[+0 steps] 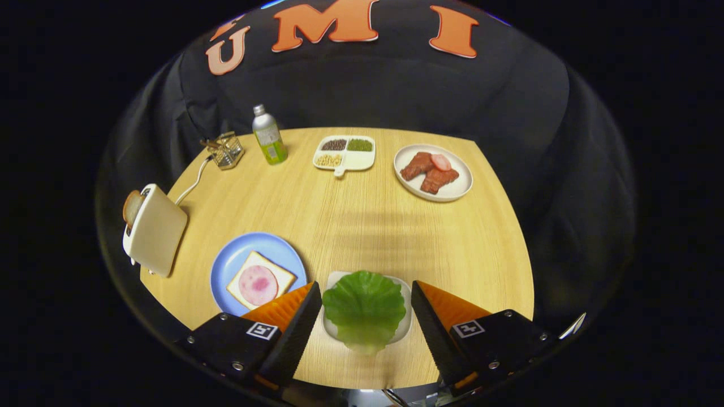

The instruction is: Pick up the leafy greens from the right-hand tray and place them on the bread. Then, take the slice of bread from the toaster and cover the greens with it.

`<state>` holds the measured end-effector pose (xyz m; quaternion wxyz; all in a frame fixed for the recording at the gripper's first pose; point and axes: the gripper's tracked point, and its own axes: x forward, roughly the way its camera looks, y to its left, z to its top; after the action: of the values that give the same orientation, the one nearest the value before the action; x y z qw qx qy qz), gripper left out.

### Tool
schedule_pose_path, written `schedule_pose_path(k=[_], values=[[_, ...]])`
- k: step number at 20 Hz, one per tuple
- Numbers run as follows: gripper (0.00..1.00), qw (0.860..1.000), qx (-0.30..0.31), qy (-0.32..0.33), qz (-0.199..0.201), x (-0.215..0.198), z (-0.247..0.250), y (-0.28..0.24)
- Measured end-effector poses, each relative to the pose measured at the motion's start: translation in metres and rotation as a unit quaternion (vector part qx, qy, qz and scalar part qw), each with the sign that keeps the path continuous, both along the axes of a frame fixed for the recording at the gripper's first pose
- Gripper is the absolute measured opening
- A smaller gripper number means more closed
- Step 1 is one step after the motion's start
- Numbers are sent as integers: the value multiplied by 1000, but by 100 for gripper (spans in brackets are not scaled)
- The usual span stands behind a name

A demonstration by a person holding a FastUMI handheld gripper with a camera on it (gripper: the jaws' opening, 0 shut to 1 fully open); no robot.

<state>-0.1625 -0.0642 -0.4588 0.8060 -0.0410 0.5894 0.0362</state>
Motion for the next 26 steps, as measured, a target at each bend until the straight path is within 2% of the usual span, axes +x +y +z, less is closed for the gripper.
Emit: schedule_pose_path(k=[2, 6, 18, 20, 24, 26], values=[[96, 999, 5, 33, 9, -11, -24, 0], [92, 996, 12, 85, -3, -30, -58, 2], [92, 990, -32, 135, 20, -38, -110, -10], [92, 989, -34, 144, 18, -42, -114, -11], [89, 987, -10, 158, -14, -44, -118, -8], [88, 987, -8, 161, -14, -44, -118, -9]])
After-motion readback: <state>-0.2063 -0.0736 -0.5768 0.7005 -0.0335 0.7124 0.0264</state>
